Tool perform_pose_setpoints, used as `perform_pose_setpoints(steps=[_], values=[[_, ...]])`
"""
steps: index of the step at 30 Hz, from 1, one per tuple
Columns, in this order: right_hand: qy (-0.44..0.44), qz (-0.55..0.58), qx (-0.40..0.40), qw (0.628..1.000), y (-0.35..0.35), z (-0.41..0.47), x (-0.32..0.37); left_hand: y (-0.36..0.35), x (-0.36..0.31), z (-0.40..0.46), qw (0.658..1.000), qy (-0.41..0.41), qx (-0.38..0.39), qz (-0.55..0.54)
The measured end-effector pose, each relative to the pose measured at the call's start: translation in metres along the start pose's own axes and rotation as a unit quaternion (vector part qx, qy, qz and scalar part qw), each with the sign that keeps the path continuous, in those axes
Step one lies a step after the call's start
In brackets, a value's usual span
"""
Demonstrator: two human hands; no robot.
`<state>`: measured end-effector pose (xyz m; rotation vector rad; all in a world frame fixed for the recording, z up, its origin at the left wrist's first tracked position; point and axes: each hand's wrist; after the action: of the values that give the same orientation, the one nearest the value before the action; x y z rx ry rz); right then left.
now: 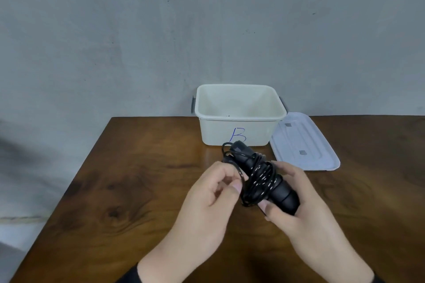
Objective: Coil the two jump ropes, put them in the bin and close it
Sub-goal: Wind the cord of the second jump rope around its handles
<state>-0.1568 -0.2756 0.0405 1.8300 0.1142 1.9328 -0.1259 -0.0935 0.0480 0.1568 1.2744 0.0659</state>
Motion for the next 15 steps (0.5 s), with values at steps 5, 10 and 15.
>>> perform_pose_setpoints(steps=[5, 10, 15], values=[[-0.056, 0.020, 0.025, 0.998, -0.012, 0.001, -0.015, -0.013, 0.038, -0.006, 0.975, -0.105, -0.029, 0.192], [-0.085, -0.007, 0.066, 0.994, -0.024, 0.009, -0.045, -0.016, 0.071, -0.005, 0.964, -0.098, -0.080, 0.236], [-0.087, -0.078, 0.116, 0.986, -0.034, 0.022, -0.079, -0.023, 0.111, -0.014, 0.942, -0.124, -0.024, 0.310]])
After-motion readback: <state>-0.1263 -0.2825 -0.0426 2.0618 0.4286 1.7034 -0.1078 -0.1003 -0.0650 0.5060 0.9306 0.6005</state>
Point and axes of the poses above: each hand's wrist, its own z-axis towards the middle knuckle, its own y-axis out of the back of the hand, x = y × z, and after that the axes turned 11 degrees about -x, right-handed
